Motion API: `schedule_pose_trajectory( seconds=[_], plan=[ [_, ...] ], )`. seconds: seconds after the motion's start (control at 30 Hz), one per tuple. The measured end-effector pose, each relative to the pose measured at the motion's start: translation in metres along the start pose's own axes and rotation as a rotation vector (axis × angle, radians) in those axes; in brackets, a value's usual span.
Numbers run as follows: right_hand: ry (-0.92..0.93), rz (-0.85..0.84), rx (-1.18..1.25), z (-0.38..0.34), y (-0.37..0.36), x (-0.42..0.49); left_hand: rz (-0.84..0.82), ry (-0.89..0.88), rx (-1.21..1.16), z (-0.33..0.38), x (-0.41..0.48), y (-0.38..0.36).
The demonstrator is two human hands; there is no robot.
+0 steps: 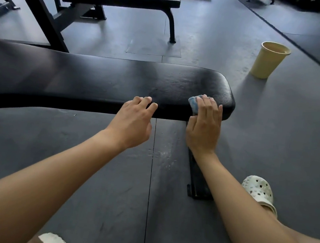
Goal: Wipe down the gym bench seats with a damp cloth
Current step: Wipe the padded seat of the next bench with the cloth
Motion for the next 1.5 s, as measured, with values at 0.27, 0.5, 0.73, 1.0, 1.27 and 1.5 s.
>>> schedule_pose_trajectory(
  seconds=[0.27, 0.5, 0.73, 1.0, 1.27, 1.5],
  plan=[
    [0.005, -0.1, -0.02, -0.051, -0.033, -0.008, -0.027, -0.018, 0.008, -0.009, -0.002, -0.006],
    [0.304, -0.351, -0.033, -0.052, -0.03, -0.005, 0.0, -0.004, -0.023, -0.013, -0.004, -0.005],
    [0.067, -0.107, -0.041, -0.012, 0.0, -0.004, -0.076, 0.165, 0.015, -0.027, -0.021, -0.004],
    [0.002, -0.178, -0.049, -0.063, -0.034, -0.002, -0.266, 0.23, 0.082, -0.043, -0.046, -0.002],
    [0.277, -0.262, 0.02, -0.086, -0.061, 0.003, 0.112, 0.321, 0.082, -0.068, -0.028, -0.022],
    [0.102, 0.02, -0.014, -0.076, -0.075, -0.005, 0.188, 0.28, -0.019, -0.105, -0.035, -0.051]
  ],
)
Point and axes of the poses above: each hand's wrist, its own x-axis towards the middle knuckle, its own y-axis out of the back of the hand, z = x × y, the point moved 1 cm from there along x, towards the middle knuckle, and after that the axes turned 15 degrees about x, right-handed, at the moved point
